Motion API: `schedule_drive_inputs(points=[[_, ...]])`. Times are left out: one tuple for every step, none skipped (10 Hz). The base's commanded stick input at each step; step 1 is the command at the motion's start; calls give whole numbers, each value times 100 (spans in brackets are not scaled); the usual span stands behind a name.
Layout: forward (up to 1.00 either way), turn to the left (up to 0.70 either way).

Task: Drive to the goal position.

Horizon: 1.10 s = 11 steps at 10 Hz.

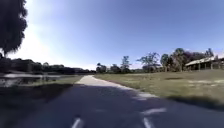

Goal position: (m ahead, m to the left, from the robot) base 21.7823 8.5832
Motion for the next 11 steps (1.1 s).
schedule_drive_inputs(points=[[70, 14], [70, 10], [70, 6], [70, 2], [70, 0], [70, 0], [70, 0], [70, 0], [70, 0], [70, 0], [70, 0]])
